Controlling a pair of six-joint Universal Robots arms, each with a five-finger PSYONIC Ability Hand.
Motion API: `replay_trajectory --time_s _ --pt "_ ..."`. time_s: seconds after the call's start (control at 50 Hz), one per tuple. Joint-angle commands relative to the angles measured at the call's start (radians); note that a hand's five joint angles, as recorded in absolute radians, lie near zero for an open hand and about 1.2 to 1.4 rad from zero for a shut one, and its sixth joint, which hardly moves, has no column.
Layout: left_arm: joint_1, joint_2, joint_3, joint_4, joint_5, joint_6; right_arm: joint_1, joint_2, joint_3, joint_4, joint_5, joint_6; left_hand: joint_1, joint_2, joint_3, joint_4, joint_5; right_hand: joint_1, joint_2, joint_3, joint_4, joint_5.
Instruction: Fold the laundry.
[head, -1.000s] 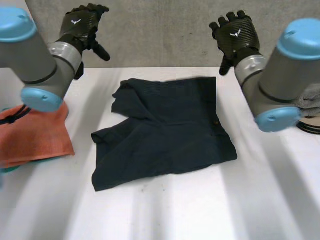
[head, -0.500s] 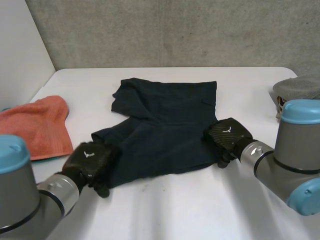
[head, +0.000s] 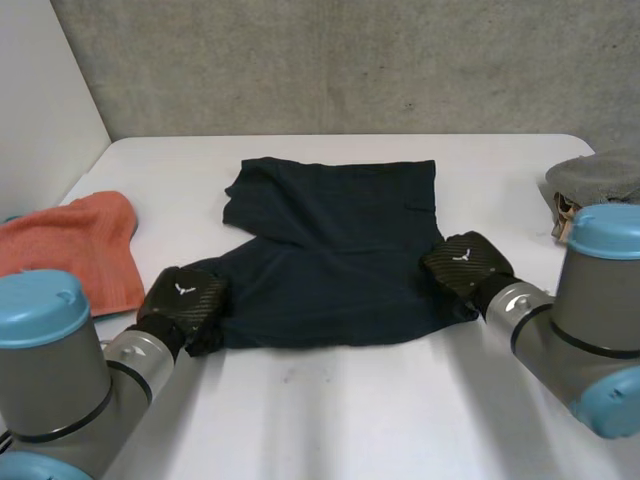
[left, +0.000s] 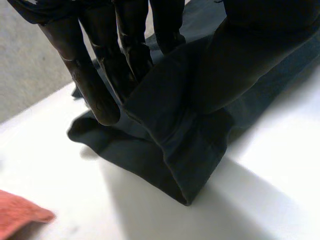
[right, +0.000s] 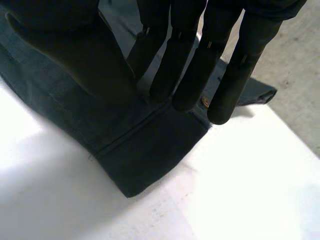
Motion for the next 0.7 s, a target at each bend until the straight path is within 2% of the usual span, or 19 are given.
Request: replay_trajectory --time_s 0.02,0.14,0.16,0.2,0.24,0.28,0.3,0.34,0.36,0.48,0.52,0.6,0.7 --pt "-0.053 0.181 -0.046 -0.143 -0.011 0.117 -0.004 -0.185 0.082 0.143 -0.003 -0.062 0.263 0.202 0.208 0.200 0.222 0.291 0.217 0.209 0.200 0.217" --pt "-0.070 0.350 -0.045 -0.341 -0.007 0.127 -0.010 -0.288 0.111 0.423 0.012 -0.223 0.263 0.202 0.208 0.200 0.222 0.291 0.217 0.209 0.200 0.217" --pt "-0.079 0.385 -0.042 -0.428 -0.005 0.130 -0.010 -0.309 0.117 0.468 0.023 -0.249 0.263 0.202 0.208 0.200 0.222 0.291 0.217 0.209 0.200 0.217" --pt "-0.099 0.419 -0.034 -0.517 -0.002 0.133 -0.015 -0.374 0.148 0.583 0.057 -0.313 0.263 0.202 0.208 0.200 0.222 0.291 0.217 0.209 0.200 0.217" --pt "-0.126 0.457 -0.020 -0.635 0.003 0.129 -0.022 -0.409 0.163 0.628 0.068 -0.350 0.263 0.202 0.208 0.200 0.222 0.291 0.217 0.209 0.200 0.217" --pt "-0.133 0.471 -0.014 -0.663 0.004 0.130 -0.033 -0.437 0.174 0.613 0.068 -0.360 0.263 0.202 0.208 0.200 0.222 0.291 0.217 0.209 0.200 0.217" --pt "-0.133 0.471 -0.011 -0.650 0.004 0.130 -0.035 -0.443 0.178 0.594 0.063 -0.355 0.263 0.202 0.208 0.200 0.222 0.098 0.024 0.015 0.006 0.023" --pt "-0.134 0.461 -0.008 -0.573 0.003 0.132 -0.035 -0.443 0.188 0.532 0.054 -0.331 0.263 0.202 0.208 0.200 0.222 -0.509 -0.583 -0.591 -0.601 -0.584" --pt "-0.134 0.456 -0.007 -0.547 0.001 0.133 -0.035 -0.441 0.198 0.448 0.048 -0.288 0.263 0.202 0.208 0.200 0.222 -0.660 -0.734 -0.742 -0.752 -0.735" --pt "-0.133 0.353 0.041 -0.334 -0.014 0.135 -0.039 -0.431 0.249 0.186 0.045 -0.044 0.263 0.202 0.208 0.200 0.222 -0.717 -0.791 -0.800 -0.809 -0.792" --pt "-0.130 0.330 0.059 -0.314 -0.013 0.133 -0.035 -0.393 0.273 0.145 0.036 0.054 0.263 0.202 0.208 0.200 0.222 -0.720 -0.794 -0.803 -0.812 -0.795" --pt "-0.116 0.296 0.104 -0.306 -0.016 0.129 -0.026 -0.296 0.286 0.131 0.003 0.149 0.263 0.202 0.208 0.200 0.222 -0.729 -0.803 -0.812 -0.821 -0.804" --pt "-0.081 0.258 0.162 -0.304 -0.016 0.127 -0.007 -0.204 0.286 0.071 -0.017 0.170 0.263 0.202 0.208 0.200 0.222 -0.718 -0.791 -0.800 -0.809 -0.792"
